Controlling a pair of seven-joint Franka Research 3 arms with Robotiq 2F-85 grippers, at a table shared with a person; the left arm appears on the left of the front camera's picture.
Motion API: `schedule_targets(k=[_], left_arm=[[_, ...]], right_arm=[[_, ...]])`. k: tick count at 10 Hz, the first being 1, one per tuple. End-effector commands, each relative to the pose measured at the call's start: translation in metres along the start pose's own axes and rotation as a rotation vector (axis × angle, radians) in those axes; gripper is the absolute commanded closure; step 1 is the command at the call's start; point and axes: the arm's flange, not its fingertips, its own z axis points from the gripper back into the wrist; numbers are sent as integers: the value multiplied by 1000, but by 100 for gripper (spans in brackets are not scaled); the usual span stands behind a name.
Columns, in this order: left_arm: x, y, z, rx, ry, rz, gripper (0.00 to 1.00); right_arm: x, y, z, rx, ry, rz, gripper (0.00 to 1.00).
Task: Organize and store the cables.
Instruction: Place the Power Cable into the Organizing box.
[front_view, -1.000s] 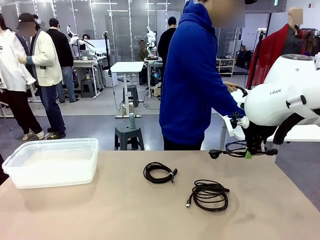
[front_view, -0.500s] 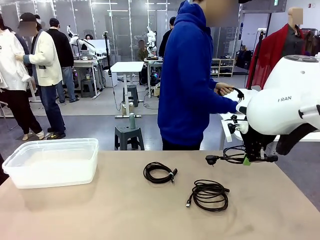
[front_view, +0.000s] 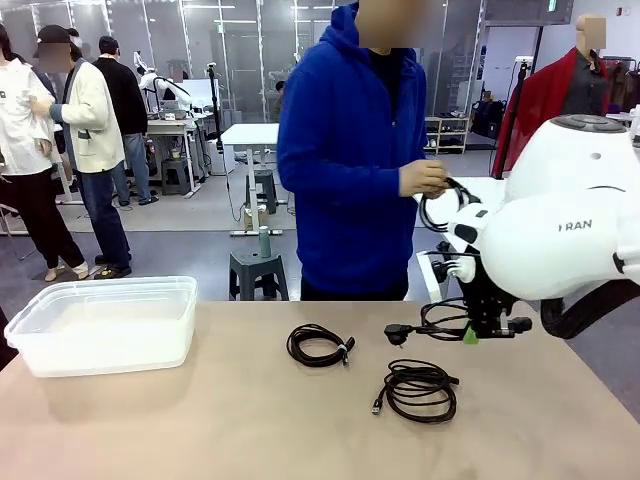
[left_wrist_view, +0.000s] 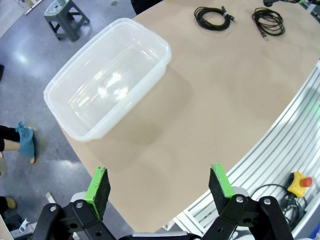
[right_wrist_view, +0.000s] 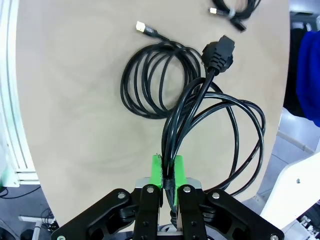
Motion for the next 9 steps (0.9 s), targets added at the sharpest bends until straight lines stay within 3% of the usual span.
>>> schedule_targets(k=[1,9], left_arm=[[-1,0,1,-1,1,-11,0],[-1,0,1,-1,1,-11,0]], right_arm=[[24,10,-4,-52,31,5,100],[134,44,-26,-9,20,143,100]])
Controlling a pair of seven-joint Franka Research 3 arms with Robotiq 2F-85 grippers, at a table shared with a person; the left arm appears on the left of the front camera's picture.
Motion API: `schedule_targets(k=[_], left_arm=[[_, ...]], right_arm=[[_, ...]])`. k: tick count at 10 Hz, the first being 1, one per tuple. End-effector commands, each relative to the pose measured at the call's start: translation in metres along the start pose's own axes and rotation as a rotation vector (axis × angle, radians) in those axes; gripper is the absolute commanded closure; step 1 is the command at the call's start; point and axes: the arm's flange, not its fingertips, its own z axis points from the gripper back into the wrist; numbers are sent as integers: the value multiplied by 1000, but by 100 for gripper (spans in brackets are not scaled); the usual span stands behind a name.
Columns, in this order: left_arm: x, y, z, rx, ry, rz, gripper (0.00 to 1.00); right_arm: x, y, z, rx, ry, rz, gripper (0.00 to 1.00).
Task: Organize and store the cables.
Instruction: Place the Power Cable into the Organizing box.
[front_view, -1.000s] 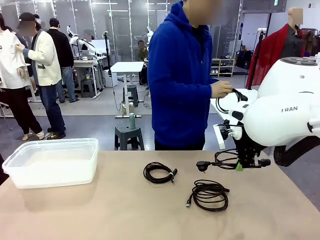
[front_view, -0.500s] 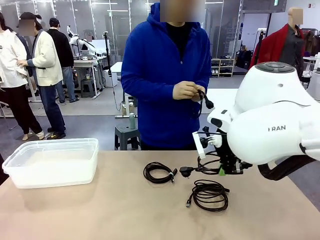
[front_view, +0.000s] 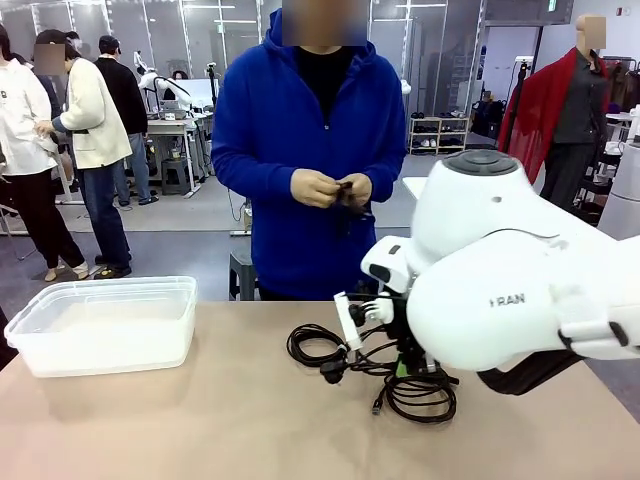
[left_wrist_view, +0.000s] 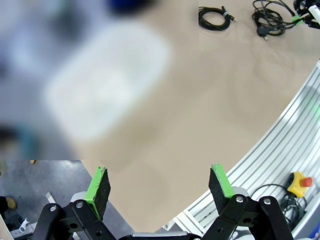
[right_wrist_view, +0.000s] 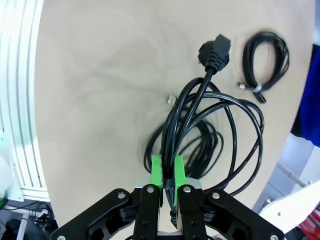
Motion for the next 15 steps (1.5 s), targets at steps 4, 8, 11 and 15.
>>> schedule_targets(k=[4,8,11,15], left_arm=[[-1,0,1,-1,1,-11,0],[-1,0,1,-1,1,-11,0],[-1,0,1,-1,1,-11,0],[-1,0,1,-1,1,-11,0]], right_arm=[[72,-1,-19,26,-6,82,100],[95,-1,-44,103,-51,117,100],[101,-2,-56,117,-140,108,100],[111,0,-84,181,-157,115,100]])
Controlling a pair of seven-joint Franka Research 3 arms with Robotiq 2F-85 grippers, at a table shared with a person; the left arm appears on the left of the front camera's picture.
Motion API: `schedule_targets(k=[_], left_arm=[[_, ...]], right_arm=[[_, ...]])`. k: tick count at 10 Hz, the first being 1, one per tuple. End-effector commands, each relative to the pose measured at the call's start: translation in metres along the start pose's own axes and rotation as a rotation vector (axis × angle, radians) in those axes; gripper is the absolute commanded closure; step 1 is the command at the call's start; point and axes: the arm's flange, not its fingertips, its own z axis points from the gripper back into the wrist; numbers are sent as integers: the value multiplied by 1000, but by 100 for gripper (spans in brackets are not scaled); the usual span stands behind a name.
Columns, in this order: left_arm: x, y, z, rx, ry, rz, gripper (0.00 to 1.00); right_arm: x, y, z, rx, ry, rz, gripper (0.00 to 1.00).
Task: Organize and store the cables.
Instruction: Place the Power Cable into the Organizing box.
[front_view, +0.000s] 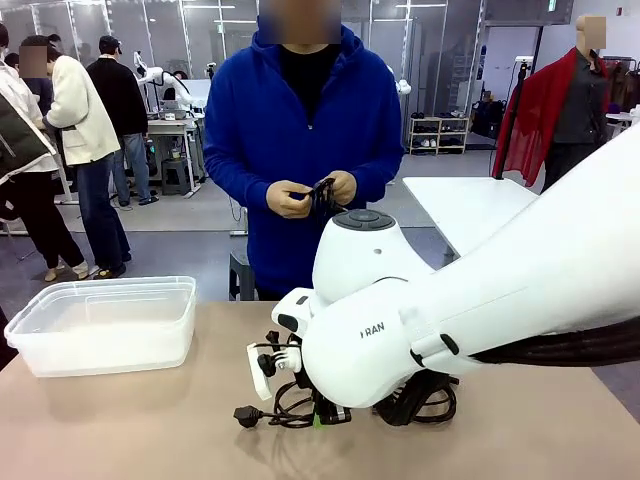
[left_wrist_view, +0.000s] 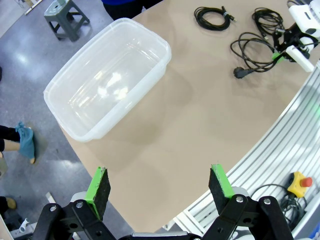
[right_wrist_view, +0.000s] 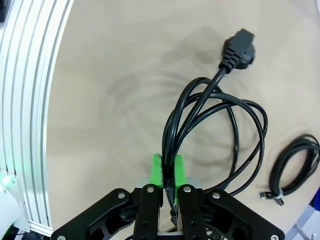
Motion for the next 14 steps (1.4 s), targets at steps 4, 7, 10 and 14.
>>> schedule_targets(k=[4,7,10,14], left_arm=[[-1,0,1,-1,1,-11,0],[-1,0,1,-1,1,-11,0],[-1,0,1,-1,1,-11,0],[-1,0,1,-1,1,-11,0]], right_arm=[[1,-13,-16,79,-79,10,100],[-2,-18,-18,113,-79,-30,100],[-4,-19,-20,123,-88,-48,83],[-6,-16,-17,124,-93,-40,21]])
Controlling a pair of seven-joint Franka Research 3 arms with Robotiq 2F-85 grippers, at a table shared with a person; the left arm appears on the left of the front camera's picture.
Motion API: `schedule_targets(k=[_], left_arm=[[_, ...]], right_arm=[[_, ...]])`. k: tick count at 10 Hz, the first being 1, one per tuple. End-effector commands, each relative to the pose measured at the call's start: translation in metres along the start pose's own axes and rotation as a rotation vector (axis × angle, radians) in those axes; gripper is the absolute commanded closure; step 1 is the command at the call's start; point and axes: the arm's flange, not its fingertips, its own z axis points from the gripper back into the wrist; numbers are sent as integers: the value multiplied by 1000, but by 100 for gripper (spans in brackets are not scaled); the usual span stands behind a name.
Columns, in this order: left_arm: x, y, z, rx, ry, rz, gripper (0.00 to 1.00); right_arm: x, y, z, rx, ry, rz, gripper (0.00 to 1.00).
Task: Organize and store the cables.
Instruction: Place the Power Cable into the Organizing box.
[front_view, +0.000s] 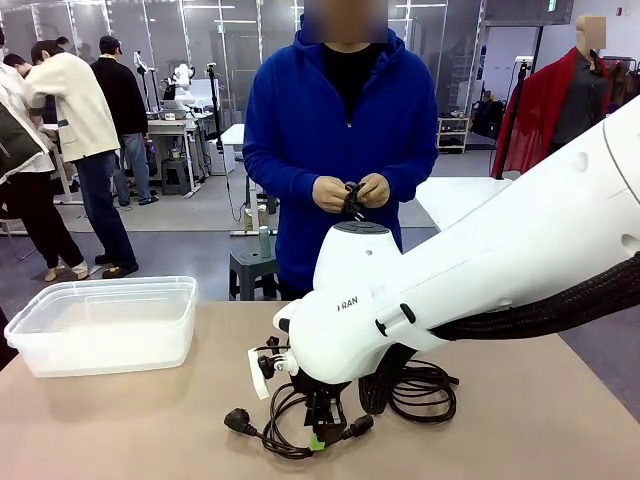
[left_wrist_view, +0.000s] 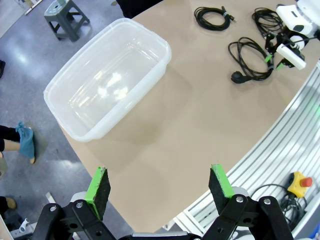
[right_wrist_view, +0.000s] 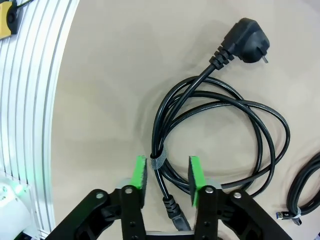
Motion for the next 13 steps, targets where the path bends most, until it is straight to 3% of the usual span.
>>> schedule_targets(k=[1,2,4,5,6,13], left_arm=[[-1,0,1,-1,1,-11,0],[-1,0,1,-1,1,-11,0],[-1,0,1,-1,1,-11,0],[-1,0,1,-1,1,-11,0],[-1,0,1,-1,1,-11,0],[0,0,0,0,0,0,0]], right_arm=[[-1,2,6,17,-26,10,7],[-2,3,10,10,-33,4,0],[-5,5,19,-3,-45,-7,0],[-9,5,27,-8,-52,-17,5],[-16,6,39,-21,-64,-34,0],[-69,19,94,-76,-139,-121,0]])
